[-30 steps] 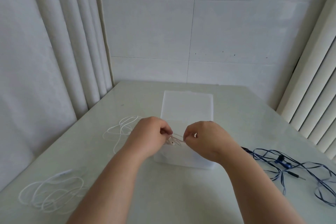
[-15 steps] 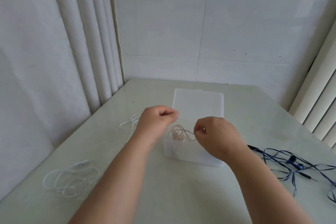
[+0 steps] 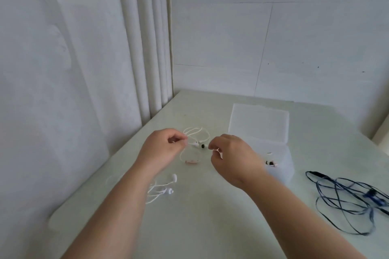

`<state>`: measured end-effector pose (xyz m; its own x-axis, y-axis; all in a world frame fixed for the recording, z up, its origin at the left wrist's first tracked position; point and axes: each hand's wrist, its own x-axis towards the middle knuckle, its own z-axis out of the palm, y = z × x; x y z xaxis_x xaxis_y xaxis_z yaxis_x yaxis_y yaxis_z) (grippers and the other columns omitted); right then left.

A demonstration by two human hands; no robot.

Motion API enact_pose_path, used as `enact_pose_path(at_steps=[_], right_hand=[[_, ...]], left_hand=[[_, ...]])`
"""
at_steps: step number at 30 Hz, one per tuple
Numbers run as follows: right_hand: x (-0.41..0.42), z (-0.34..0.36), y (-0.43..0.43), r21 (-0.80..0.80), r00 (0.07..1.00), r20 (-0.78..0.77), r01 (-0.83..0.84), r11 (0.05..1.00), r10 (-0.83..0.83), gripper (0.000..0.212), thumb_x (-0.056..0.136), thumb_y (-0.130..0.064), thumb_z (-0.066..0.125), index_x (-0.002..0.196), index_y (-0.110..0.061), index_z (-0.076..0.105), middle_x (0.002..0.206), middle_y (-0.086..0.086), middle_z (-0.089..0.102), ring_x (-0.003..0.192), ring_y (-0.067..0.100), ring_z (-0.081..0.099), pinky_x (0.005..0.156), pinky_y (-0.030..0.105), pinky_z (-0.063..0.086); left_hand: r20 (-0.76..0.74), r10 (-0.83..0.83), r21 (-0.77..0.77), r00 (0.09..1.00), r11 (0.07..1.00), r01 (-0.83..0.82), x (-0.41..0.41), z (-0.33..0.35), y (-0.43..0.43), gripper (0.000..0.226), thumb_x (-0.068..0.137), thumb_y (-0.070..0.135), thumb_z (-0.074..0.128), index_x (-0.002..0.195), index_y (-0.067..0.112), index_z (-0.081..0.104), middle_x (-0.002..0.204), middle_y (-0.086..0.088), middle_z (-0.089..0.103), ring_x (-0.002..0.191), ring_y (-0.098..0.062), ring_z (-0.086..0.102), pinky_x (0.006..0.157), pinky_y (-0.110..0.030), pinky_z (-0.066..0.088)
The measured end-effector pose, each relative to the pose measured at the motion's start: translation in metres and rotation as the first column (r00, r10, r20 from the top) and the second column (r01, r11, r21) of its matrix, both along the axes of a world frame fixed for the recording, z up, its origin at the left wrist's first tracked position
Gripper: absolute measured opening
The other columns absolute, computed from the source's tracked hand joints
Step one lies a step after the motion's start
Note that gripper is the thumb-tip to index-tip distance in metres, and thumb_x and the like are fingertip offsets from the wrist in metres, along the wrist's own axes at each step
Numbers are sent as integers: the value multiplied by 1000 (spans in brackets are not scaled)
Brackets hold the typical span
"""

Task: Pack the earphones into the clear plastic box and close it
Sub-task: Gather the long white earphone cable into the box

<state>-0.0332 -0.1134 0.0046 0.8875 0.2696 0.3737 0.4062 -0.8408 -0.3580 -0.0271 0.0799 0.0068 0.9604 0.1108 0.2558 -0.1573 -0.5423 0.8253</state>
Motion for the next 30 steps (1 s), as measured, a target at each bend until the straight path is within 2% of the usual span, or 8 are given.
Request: enact_pose_path(at_steps=[5, 9, 13, 16, 19, 21, 24, 30], right_hand=[[-2, -5, 31, -176, 1000, -15, 10, 984, -13, 29, 90, -29, 48, 113, -27, 65, 116, -5, 64, 111, 21, 54, 96, 35, 33], [-7, -10, 50, -249, 1000, 16, 23, 968, -20, 28, 89, -32, 46, 108, -27, 67, 112, -4, 65, 110, 22, 52, 96, 35, 31], [-13, -20, 78, -187, 982, -138, -154, 970, 129, 35, 89, -47, 53, 115, -27, 66, 119, -2, 64, 116, 21, 52, 103, 36, 36], [-17, -28, 96, -55, 914, -329, -270, 961, 238, 55, 77, -63, 63, 121, -29, 64, 121, -5, 61, 115, 17, 54, 100, 36, 42], [-19, -34, 107, -139, 886, -365, -354, 925, 285, 50, 77, -56, 68, 120, -32, 63, 121, -4, 58, 113, 16, 53, 101, 38, 39], [-19, -34, 109, -175, 905, -304, -361, 916, 299, 31, 85, -45, 63, 111, -29, 67, 113, -2, 60, 108, 19, 56, 97, 37, 39], [-18, -34, 103, -176, 920, -268, -337, 925, 285, 21, 93, -31, 54, 106, -21, 67, 109, 2, 62, 102, 25, 58, 87, 33, 42], [-14, -18, 66, -35, 959, -161, -241, 970, 233, 16, 95, -30, 54, 103, -20, 64, 106, -2, 59, 101, 21, 56, 83, 32, 43]], left_hand=[[-49, 35, 80, 998, 996, -31, -11, -8, 41, 18, 81, 20, 72, 73, 36, 68, 76, 16, 69, 76, -4, 64, 72, -25, 48], [-140, 36, 117, 990, 993, -19, -20, -13, 64, 20, 82, 17, 69, 78, 36, 68, 89, 14, 70, 87, -4, 65, 78, -25, 50], [-265, 76, 335, 961, 942, 18, -28, -17, 82, 22, 82, 16, 67, 95, 33, 71, 107, 9, 66, 91, -7, 58, 77, -21, 42], [-341, 129, 397, 931, 917, 19, -36, -17, 90, 31, 80, 23, 72, 111, 28, 68, 113, 6, 60, 101, -12, 58, 76, -23, 49], [-392, 173, 485, 903, 874, 43, -37, -22, 93, 47, 76, 26, 75, 121, 30, 60, 107, 7, 53, 101, -15, 57, 83, -24, 47], [-394, 198, 528, 898, 848, 45, -36, -25, 92, 40, 77, 28, 74, 114, 31, 61, 104, 8, 53, 95, -15, 56, 78, -24, 44], [-356, 207, 583, 911, 812, 43, -34, -26, 86, 7, 81, 28, 70, 86, 30, 65, 96, 7, 63, 84, -13, 56, 67, -23, 40], [-241, 19, 382, 970, 921, 76, -21, -20, 60, 9, 87, 25, 62, 79, 27, 57, 84, 7, 61, 75, -11, 57, 61, -28, 43]])
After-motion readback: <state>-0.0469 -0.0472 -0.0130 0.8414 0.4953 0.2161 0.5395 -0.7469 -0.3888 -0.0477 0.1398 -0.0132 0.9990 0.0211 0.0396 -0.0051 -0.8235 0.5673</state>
